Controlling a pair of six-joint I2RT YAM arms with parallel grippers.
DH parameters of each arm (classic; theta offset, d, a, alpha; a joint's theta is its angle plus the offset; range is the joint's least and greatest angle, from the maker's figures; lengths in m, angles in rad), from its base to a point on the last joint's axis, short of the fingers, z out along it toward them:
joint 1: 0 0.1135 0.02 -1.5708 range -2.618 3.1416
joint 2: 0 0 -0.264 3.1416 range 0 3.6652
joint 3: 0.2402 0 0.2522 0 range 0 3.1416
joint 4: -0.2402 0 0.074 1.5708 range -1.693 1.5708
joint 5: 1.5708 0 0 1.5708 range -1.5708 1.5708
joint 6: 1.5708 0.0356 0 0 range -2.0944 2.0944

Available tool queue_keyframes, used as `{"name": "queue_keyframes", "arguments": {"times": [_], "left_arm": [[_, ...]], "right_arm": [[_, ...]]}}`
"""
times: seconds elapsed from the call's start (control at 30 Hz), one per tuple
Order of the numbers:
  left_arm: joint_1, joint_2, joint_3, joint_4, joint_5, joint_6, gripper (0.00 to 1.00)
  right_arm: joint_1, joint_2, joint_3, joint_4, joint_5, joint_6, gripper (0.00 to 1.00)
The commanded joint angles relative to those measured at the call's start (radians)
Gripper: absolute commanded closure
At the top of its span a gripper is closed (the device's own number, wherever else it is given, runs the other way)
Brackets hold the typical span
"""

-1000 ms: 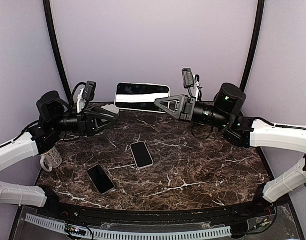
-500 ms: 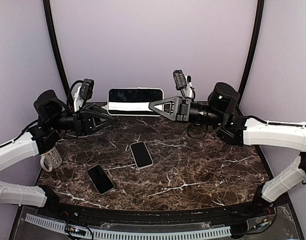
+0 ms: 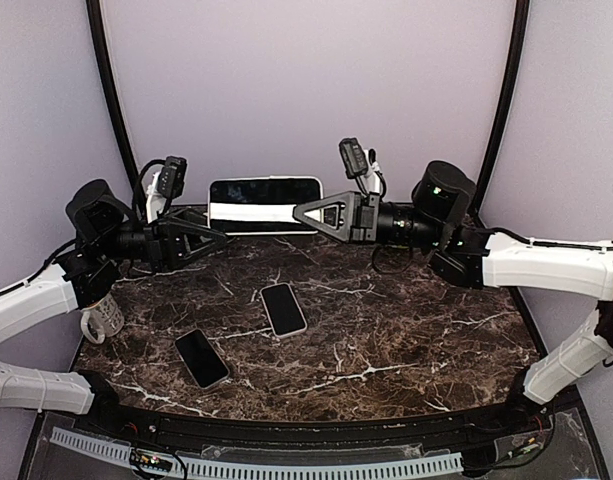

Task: Take the phone out of the phone case
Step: Remove the bottom left corner of the phone case.

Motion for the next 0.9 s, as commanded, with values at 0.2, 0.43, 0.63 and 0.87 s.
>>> {"name": "queue_keyframes", "arguments": {"times": [0.2, 0.43, 0.63, 0.87], "left_arm": [[0.006, -0.029, 0.017, 0.018, 0.030, 0.014, 0.72], [0.006, -0.030, 0.017, 0.020, 0.037, 0.017, 0.75], [0.006, -0.037, 0.016, 0.023, 0.052, 0.020, 0.80], [0.006, -0.051, 0.013, 0.032, 0.060, 0.026, 0.81]], "right_arm": [[0.010, 0.000, 0.055, 0.096, -0.018, 0.006, 1.00], [0.013, 0.006, 0.060, 0.096, -0.031, 0.009, 1.00], [0.014, 0.011, 0.064, 0.107, -0.018, 0.041, 1.00], [0.013, 0.034, 0.081, 0.100, 0.018, 0.152, 1.00]]}}
